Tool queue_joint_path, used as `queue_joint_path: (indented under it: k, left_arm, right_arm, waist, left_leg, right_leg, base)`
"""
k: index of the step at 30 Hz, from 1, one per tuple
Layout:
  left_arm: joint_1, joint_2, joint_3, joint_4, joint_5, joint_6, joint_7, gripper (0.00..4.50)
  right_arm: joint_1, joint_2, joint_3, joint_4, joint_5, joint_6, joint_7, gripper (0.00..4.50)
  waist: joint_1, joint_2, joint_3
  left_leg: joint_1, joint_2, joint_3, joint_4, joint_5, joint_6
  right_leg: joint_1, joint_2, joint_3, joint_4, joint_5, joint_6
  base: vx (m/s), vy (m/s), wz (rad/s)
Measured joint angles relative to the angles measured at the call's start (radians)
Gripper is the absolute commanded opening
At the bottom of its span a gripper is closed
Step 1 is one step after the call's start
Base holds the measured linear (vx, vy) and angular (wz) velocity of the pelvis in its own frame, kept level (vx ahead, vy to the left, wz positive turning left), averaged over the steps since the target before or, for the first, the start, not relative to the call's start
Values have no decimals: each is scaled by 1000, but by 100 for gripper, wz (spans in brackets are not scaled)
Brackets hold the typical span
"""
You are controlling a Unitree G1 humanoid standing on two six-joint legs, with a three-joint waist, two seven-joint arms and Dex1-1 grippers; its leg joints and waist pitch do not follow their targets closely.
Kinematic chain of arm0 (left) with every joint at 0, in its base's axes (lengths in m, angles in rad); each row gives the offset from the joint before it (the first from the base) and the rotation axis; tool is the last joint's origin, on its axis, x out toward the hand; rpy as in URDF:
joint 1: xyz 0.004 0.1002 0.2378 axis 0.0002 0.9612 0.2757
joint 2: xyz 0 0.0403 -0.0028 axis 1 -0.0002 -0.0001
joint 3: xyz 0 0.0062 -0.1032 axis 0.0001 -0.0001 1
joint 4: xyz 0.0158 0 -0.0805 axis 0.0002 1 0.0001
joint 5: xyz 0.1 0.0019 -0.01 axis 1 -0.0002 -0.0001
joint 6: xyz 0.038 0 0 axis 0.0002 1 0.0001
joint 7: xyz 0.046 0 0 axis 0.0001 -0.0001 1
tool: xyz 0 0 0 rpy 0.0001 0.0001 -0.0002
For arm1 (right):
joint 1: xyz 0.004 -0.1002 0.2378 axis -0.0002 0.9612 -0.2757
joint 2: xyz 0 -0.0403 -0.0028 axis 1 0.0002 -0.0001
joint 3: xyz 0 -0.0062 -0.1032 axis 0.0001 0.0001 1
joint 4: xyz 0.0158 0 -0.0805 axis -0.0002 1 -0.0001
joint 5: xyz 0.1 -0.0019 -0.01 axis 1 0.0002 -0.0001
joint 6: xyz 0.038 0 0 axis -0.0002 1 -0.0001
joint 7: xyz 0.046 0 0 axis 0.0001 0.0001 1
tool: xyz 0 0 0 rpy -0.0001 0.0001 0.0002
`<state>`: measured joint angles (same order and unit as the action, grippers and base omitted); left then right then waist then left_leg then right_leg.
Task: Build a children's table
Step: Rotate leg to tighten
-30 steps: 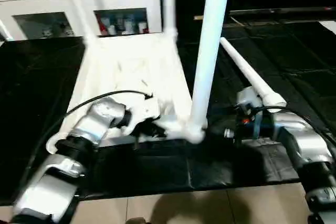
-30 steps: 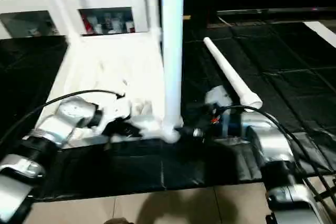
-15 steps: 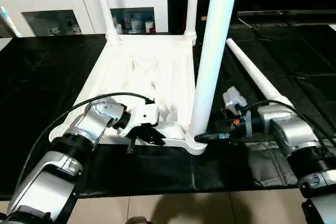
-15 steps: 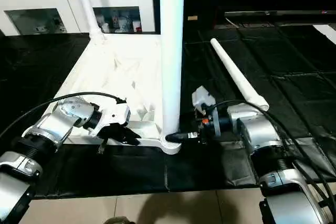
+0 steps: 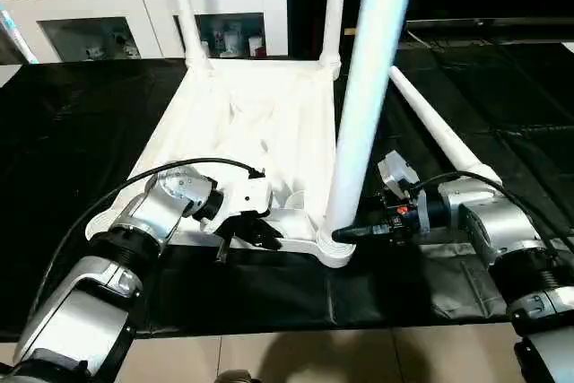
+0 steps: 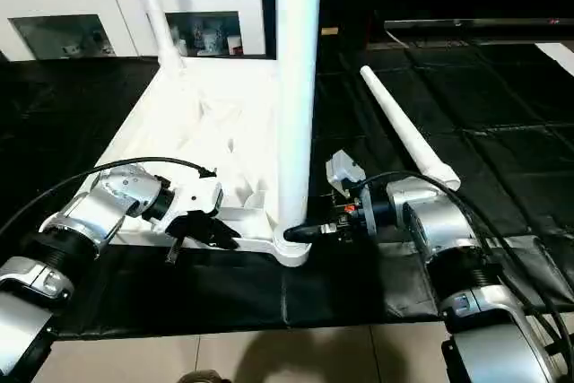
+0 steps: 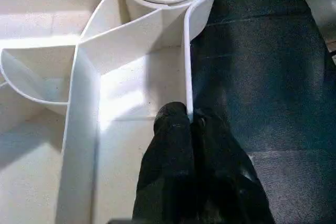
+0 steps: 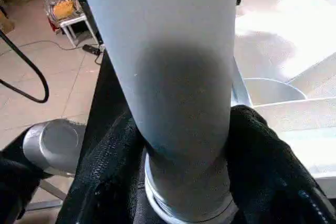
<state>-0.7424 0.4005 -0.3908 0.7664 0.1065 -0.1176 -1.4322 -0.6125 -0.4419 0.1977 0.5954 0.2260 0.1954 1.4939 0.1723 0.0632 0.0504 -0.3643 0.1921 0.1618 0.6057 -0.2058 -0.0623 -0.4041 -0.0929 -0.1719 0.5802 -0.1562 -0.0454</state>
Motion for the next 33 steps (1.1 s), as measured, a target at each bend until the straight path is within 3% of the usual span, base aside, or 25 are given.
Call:
queue_joint_path:
  k: [10, 14, 16, 18, 24, 29, 31, 32, 33]
  left_arm:
    - [-13, -25, 12, 36, -9, 41, -1, 0]
    - [-14, -52, 27, 45, -16, 100, 21, 0]
    - [-16, -76, 62, 67, -21, 164, 84, 0]
    - [-40, -106, 103, 99, -25, 256, 198, 0]
    - [-57, -186, 172, 108, -53, 407, 409, 0]
    - [-62, -231, 219, 59, -41, 506, 578, 0]
    - [-62, -252, 221, 33, -33, 538, 618, 0]
    - [-62, -260, 221, 22, -34, 553, 628, 0]
    - [-62, -264, 221, 14, -34, 562, 632, 0]
  right_arm:
    - [45, 3, -18, -40, 5, 3, -18, 198]
    - [85, 16, -44, -77, 15, 13, -65, 198]
    - [114, 48, -89, -89, 15, 17, -168, 197]
    - [122, 119, -148, -88, 1, 33, -369, 196]
    - [56, 254, -232, -29, -30, 86, -725, 196]
    - [-51, 355, -266, 66, -73, 97, -968, 196]
    - [-68, 361, -269, 79, -81, 95, -1013, 196]
    - [-69, 361, -270, 82, -81, 84, -1020, 252]
    - [-70, 362, -270, 83, -81, 78, -1027, 266]
  waist:
    - [7, 7, -6]
    - [14, 11, -8]
    - [11, 11, -9]
    - [-15, 11, -9]
    - [-88, 11, -8]
    - [-117, 8, -7]
    - [-117, 7, -8]
    - [-115, 7, -8]
    - [-112, 7, -8]
  left_leg:
    - [0, 0, 0, 1, -1, 1]
    - [0, 0, 0, 2, 0, 1]
    - [1, 0, 2, 2, 1, 1]
    - [8, 1, 5, 2, 2, -5]
    - [6, 2, 6, 0, 4, -6]
    - [2, 2, 6, -3, 5, -4]
    - [-1, 2, 6, -4, 4, -1]
    - [-3, 2, 6, -4, 2, 1]
    - [-4, 2, 6, -4, 1, 2]
  right_leg:
    - [1, 0, 0, 0, 1, -2]
    - [1, 0, 0, 1, 0, 1]
    - [4, 0, 1, 1, 1, 2]
    - [3, 0, 2, 2, 1, 3]
    - [3, 0, 1, -1, 4, 4]
    - [0, 0, -1, -2, 4, 3]
    - [-2, 0, -1, -3, 4, 2]
    - [-4, 0, -1, -2, 5, -3]
    - [-5, 0, -1, -2, 5, -3]
  base:
    - [0, 0, 0]
    - [0, 0, 0]
    - [0, 0, 0]
    - [0, 0, 0]
    - [0, 0, 0]
    - [0, 0, 0]
    - [0, 0, 0]
    - [0, 0, 0]
    - [0, 0, 0]
